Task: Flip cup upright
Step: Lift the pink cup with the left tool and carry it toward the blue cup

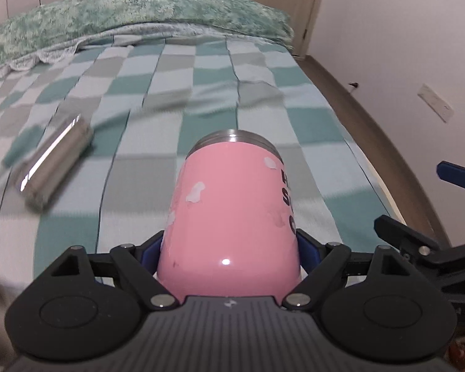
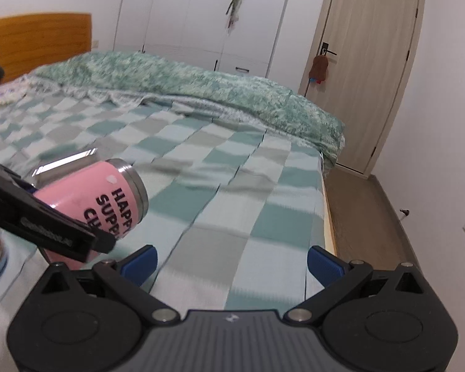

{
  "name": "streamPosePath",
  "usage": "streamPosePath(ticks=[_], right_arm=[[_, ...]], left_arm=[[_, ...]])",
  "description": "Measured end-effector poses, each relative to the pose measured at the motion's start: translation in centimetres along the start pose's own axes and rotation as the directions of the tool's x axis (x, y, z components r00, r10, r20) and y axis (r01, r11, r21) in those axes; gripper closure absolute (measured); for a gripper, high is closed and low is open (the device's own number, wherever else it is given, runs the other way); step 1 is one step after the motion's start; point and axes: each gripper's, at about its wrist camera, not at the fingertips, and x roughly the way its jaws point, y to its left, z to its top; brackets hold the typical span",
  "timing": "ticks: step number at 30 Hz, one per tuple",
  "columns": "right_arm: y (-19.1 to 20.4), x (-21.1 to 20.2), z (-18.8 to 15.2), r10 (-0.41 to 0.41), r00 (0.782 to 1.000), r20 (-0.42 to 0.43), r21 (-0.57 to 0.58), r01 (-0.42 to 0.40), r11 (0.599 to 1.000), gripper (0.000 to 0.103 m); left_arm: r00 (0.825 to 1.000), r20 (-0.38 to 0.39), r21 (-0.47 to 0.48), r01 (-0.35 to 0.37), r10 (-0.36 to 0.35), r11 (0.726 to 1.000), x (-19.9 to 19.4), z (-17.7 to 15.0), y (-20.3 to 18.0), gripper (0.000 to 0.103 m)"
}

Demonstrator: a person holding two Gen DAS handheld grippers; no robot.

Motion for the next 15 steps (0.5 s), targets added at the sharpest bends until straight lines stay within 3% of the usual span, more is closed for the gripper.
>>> streamPosePath(ticks=[8,15], right_arm=[[2.8,-5.2,-6.2,0.011,0.998,-0.054,0.011,-0.01,1.0,0.0],[4.9,-7.0,-9.5,0.038,0.996,-0.087,0.027,-0.036,0.999,0.0]], left_arm=[[1.0,-0.012,-0.061,0.012,-0.013,0.998,-2.9,-7.9,0.4,0.018],[1.0,-0.011,-0.119,0.015,-0.017,0.993,-3.9,-12.0,0.3,0.018]])
